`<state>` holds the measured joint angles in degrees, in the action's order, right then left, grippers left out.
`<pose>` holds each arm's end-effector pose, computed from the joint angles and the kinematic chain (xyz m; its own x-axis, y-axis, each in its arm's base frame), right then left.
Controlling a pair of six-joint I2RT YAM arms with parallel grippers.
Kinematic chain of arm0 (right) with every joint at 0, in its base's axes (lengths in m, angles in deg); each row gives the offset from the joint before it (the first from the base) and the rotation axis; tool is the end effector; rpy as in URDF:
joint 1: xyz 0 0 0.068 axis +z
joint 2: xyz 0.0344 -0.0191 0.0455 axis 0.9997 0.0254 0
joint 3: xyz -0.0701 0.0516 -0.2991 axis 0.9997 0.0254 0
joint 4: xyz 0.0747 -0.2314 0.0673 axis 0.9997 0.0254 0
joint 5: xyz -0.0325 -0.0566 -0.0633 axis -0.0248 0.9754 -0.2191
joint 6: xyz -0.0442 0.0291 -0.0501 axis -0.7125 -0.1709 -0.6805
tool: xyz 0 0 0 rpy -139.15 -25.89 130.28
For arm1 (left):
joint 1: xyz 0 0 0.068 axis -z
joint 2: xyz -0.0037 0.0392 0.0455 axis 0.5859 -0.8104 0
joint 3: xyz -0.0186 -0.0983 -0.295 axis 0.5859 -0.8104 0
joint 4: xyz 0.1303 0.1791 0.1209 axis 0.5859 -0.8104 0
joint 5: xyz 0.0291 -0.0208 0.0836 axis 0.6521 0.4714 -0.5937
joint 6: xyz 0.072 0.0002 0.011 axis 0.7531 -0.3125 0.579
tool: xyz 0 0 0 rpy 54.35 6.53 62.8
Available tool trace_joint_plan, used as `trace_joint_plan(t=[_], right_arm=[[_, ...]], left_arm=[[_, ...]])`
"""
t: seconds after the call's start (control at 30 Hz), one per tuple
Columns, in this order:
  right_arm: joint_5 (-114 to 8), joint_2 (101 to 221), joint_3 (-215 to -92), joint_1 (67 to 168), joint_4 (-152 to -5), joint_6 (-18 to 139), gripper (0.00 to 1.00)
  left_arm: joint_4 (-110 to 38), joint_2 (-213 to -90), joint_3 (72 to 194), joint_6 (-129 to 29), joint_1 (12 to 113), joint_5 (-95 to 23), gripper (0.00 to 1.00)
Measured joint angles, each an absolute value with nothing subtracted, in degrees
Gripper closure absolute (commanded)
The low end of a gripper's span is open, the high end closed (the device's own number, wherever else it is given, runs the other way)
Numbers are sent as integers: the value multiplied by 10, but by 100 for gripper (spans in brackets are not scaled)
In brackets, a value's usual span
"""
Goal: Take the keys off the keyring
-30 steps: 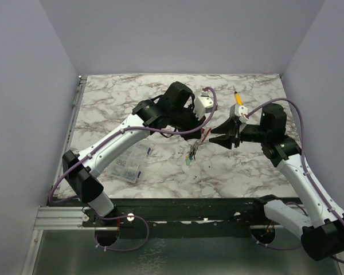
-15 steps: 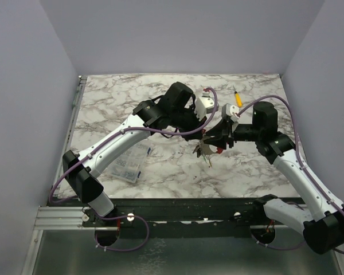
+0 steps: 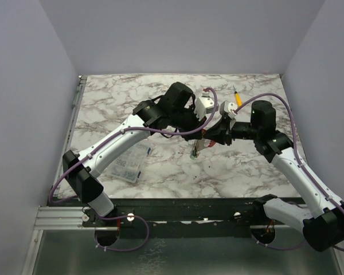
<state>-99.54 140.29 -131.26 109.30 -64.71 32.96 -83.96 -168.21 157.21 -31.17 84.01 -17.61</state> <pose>0.1818 0.1212 0.3671 0.0042 -0.2252 -0.9743 -0.9737 0.2211 -0.0553 0.2181 -0.2836 0.4108 -0.3205 0.5340 -0.7824 0.9399 0.2819 -0.1925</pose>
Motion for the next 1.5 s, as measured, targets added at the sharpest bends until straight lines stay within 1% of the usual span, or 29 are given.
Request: trace_joint_plan(t=[0.1, 0.13, 0.3, 0.5, 0.7, 1.07, 1.33, 1.4, 1.47, 1.5], right_arm=[[-991, 1404, -1313, 1093, -652, 334, 99], [-989, 1404, -1313, 1093, -654, 335, 99], [-980, 1397, -1309, 1095, -665, 335, 99], [-961, 1341, -1259, 1095, -738, 334, 99], [-960, 1309, -1218, 1095, -796, 336, 100], [-960, 1307, -1202, 1095, -841, 345, 99], [-961, 1311, -1202, 1095, -845, 350, 100], [-962, 1313, -1202, 1095, -839, 348, 99], [-961, 1318, -1202, 1095, -832, 346, 94], [-961, 1321, -1202, 1095, -827, 345, 93]], left_arm=[[-839, -1682, 1572, -312, 840, -176, 100], [-839, -1682, 1572, -313, 840, -176, 100], [-832, -1682, 1572, -329, 832, -173, 100], [-822, -1682, 1559, -363, 798, -144, 100], [-805, -1682, 1544, -378, 796, -126, 100], [-796, -1673, 1533, -379, 795, -118, 100], [-793, -1669, 1530, -377, 795, -119, 100], [-793, -1669, 1530, -376, 795, -119, 100], [-793, -1669, 1530, -373, 795, -119, 100], [-793, -1669, 1530, -371, 796, -119, 100]])
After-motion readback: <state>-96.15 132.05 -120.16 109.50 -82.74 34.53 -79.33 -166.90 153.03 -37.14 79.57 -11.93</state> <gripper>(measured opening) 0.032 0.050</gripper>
